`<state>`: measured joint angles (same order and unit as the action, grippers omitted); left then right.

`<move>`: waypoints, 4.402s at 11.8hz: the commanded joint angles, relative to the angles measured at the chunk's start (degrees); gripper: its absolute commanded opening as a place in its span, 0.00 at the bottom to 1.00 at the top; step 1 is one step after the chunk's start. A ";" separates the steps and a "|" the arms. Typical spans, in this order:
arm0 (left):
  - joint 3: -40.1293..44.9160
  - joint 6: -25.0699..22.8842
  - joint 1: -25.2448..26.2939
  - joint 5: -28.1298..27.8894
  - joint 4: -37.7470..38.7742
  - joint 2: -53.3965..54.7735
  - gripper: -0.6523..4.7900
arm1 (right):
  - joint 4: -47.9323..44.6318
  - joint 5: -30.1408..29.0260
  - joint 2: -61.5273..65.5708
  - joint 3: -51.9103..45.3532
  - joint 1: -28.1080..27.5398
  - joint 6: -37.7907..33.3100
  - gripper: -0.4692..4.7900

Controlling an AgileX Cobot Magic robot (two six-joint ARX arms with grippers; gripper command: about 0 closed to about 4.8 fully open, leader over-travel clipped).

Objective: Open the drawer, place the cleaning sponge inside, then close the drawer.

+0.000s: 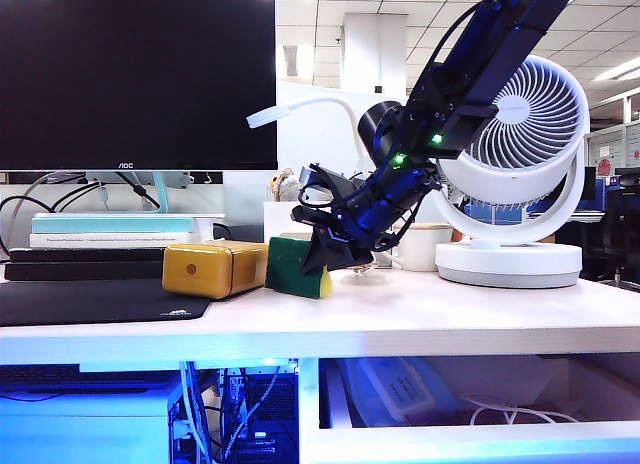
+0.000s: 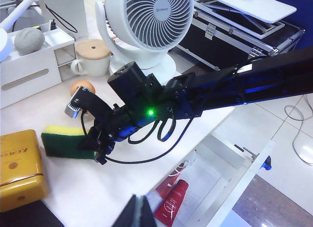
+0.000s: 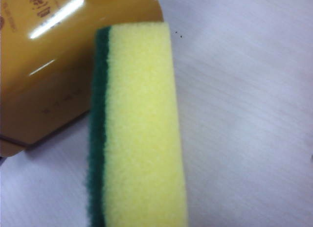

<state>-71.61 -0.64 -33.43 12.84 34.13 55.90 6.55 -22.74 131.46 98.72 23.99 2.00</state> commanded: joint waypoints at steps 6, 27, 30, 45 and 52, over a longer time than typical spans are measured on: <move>-0.26 -0.92 0.00 -0.02 -0.39 -0.11 0.11 | 18.88 0.33 -13.03 0.00 -1.03 5.79 0.09; -0.26 -6.23 -0.04 6.91 4.70 1.44 0.11 | 71.76 14.27 -28.57 -9.35 -4.24 19.21 0.09; -0.26 -6.21 -0.04 6.91 4.37 1.44 0.11 | 59.74 13.20 -28.59 -20.09 -4.22 22.34 0.09; -0.26 -6.23 -0.02 6.91 4.35 1.66 0.11 | 38.01 10.99 -24.02 -32.28 -4.44 26.49 0.31; -0.26 -6.23 -0.02 6.91 4.35 1.66 0.11 | 40.13 12.63 -25.33 -32.09 -4.44 25.42 1.00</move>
<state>-71.61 -6.66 -33.47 19.38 39.53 57.58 46.54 -10.09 106.67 66.37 19.59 27.66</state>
